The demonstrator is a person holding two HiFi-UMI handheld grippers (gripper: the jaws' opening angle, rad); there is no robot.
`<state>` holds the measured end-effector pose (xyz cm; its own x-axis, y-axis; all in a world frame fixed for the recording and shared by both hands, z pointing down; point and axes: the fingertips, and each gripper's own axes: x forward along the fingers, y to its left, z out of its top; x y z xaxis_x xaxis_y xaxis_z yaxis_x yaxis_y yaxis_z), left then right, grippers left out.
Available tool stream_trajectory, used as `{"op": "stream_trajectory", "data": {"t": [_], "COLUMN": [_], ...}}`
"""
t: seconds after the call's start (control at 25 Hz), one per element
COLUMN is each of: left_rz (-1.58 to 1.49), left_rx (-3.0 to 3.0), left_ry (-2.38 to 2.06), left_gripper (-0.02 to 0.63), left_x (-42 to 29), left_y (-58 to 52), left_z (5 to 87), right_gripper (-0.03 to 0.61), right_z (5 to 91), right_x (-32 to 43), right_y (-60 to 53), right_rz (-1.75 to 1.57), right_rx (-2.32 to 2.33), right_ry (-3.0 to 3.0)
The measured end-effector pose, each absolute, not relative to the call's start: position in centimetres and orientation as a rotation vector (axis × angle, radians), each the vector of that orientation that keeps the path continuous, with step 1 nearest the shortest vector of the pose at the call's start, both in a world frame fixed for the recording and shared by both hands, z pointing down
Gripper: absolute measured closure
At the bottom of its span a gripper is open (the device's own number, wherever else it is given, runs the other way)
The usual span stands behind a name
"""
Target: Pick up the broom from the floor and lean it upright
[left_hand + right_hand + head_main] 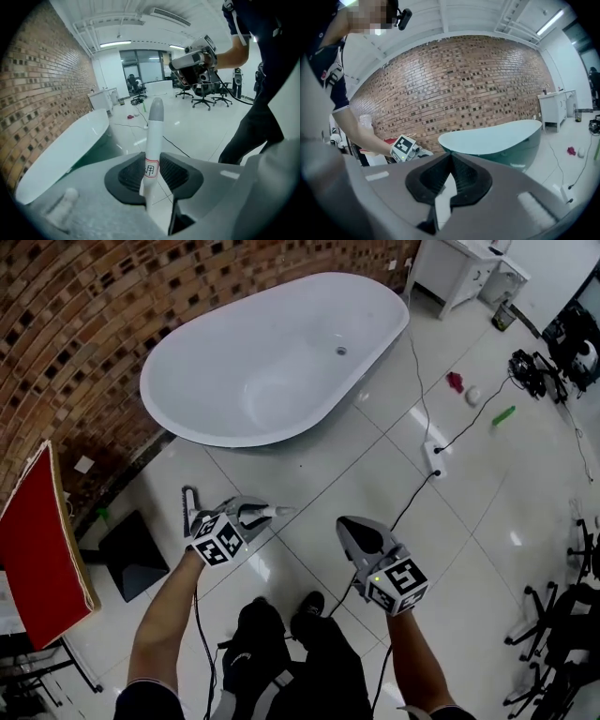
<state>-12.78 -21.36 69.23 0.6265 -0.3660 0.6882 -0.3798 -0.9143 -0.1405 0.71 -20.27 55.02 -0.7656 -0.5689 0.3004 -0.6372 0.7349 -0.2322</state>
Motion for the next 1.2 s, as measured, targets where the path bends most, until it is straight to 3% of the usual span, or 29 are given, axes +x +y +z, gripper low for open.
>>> {"op": "stream_trajectory", "data": {"t": [0.4, 0.68, 0.92, 1.2], "left_rz": [0.941, 0.801, 0.694, 0.557], "left_rx": [2.7, 2.504, 2.374, 2.203], "left_ry": [-1.122, -1.433, -1.593, -1.699], "left_gripper": [0.523, 0.522, 0.52, 0.52], "left_x": [-26.7, -37.4, -42.0, -41.9], "left_y": [-26.1, -27.4, -29.0, -31.6], "left_z": [58.4, 55.3, 52.9, 52.3], "right_gripper": [0.574, 0.574, 0.574, 0.573], "right_z": [46.9, 43.1, 40.3, 41.2], "right_x": [-11.9, -21.7, -26.1, -28.1], "right_y": [-24.9, -27.9, -30.4, -34.1], "right_rz": [0.381, 0.31, 0.266, 0.32], "right_rx": [0.735, 0.606, 0.57, 0.393], "right_ry": [-2.769, -2.814, -2.861, -2.875]}}
